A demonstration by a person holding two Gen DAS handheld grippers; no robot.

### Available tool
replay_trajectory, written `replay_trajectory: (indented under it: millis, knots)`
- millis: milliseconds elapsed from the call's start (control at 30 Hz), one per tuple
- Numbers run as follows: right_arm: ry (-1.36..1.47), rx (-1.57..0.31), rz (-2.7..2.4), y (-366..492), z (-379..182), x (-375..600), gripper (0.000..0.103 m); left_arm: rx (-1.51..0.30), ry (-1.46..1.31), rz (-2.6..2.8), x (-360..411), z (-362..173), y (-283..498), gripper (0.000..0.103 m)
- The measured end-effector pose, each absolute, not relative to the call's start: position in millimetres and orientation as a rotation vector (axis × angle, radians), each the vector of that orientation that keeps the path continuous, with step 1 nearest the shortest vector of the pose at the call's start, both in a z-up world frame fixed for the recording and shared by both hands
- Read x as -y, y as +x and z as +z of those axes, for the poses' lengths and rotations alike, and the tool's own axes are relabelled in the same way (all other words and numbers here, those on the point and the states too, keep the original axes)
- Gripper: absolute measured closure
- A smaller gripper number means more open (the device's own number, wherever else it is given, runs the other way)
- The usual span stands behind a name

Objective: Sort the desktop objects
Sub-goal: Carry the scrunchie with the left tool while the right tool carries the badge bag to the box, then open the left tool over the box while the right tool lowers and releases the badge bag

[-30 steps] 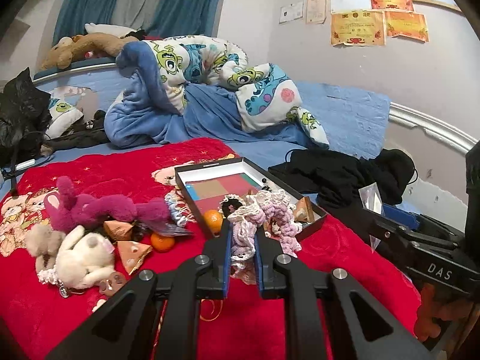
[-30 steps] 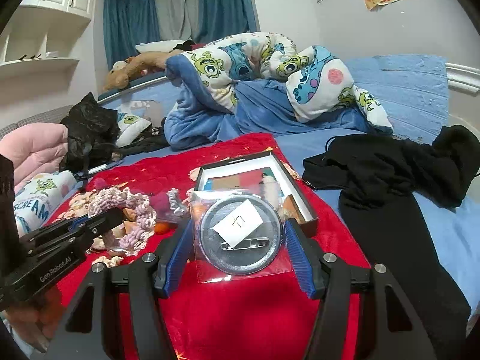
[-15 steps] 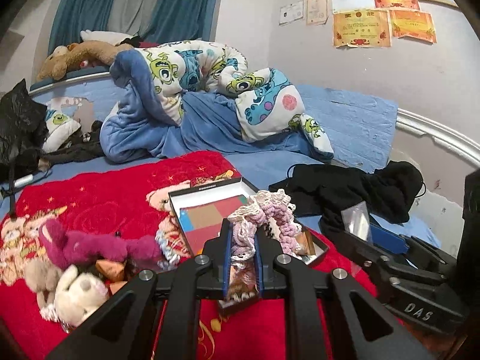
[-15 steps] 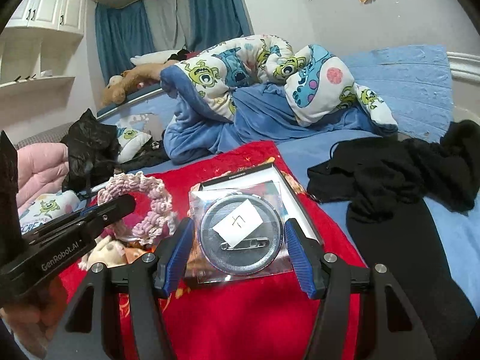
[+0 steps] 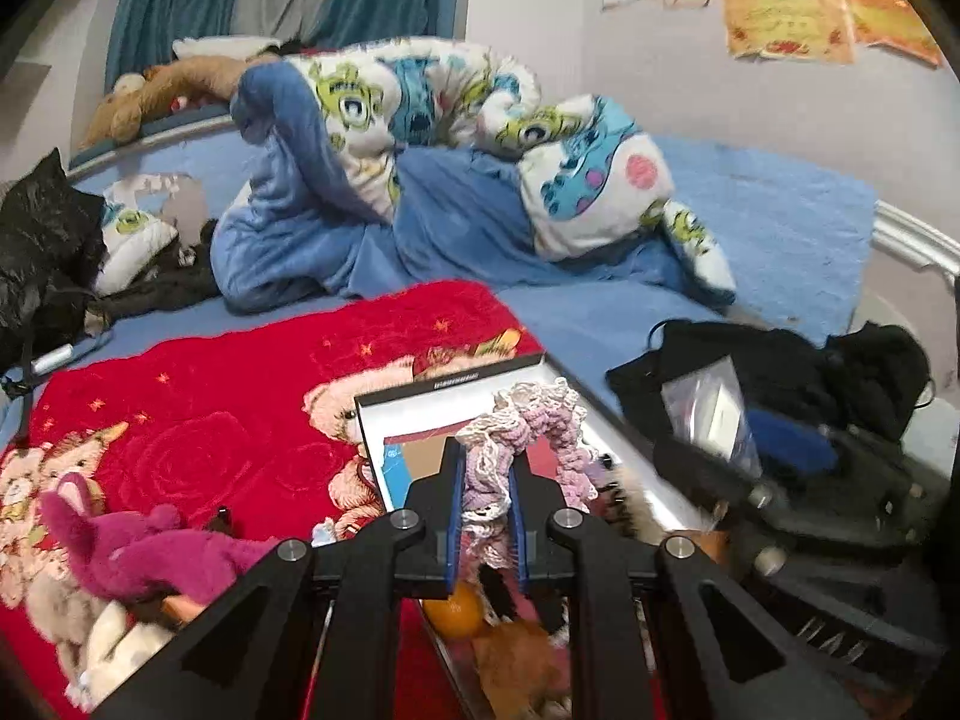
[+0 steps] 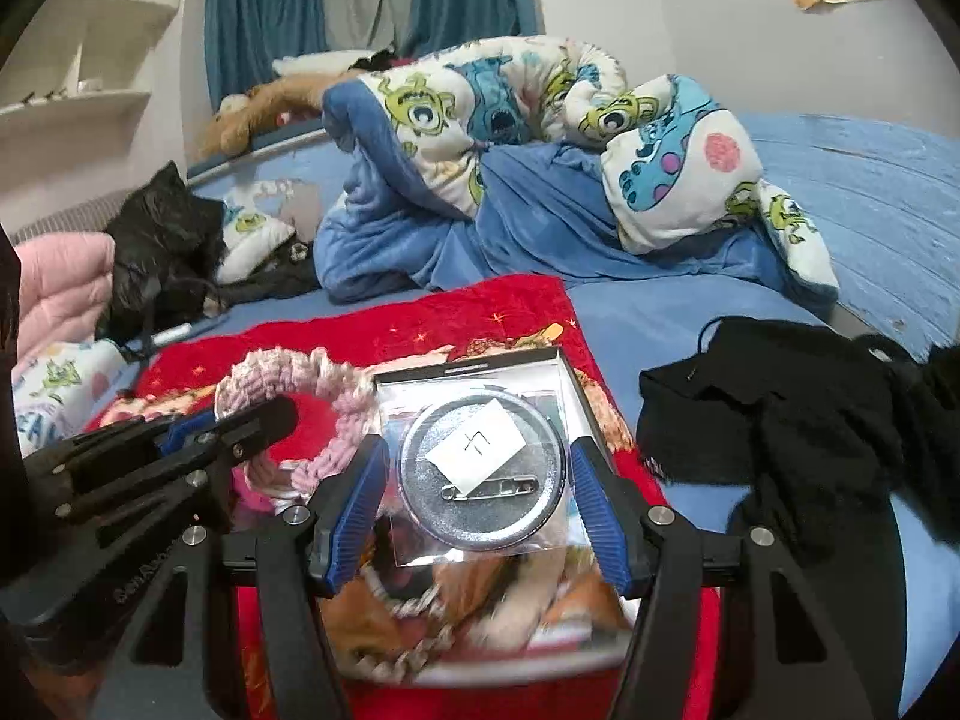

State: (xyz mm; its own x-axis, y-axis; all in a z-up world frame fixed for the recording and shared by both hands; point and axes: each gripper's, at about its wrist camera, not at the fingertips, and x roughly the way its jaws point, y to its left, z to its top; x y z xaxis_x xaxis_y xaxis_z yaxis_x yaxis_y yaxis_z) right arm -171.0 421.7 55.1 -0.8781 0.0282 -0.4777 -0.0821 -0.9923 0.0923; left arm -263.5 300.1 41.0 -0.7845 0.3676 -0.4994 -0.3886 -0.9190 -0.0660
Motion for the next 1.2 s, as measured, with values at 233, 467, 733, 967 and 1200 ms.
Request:
replay_trajectory:
  millis: [233,467,733,967,1200]
  knots:
    - [-0.870,-0.239,2.976,-244.2,20.2,-442.5,0.043,-0.044,-0.827,2.618,-309.1,-18.5,-332.7,0.090]
    - [-1.101,-0.334,2.926,-298.1,-13.6,-457.9,0.047,0.019,-1.018,2.517,-311.6,-62.8,-367.6,0.090]
    - [-1.237,-0.246,2.801,-307.5,-30.6,-451.7,0.053,-0.108,-1.013,2.532,-324.6,-69.6,-363.7,0.090]
    - [-1.202,-0.287,2.819,-302.3,-31.1,-456.4,0.053,-0.101,-1.005,2.529,-320.3,-69.9,-362.8,0.090]
    - [-1.192,-0.261,2.819,-301.0,-30.0,-452.4,0.053,-0.102,-1.002,2.529,-319.9,-70.1,-362.4,0.090]
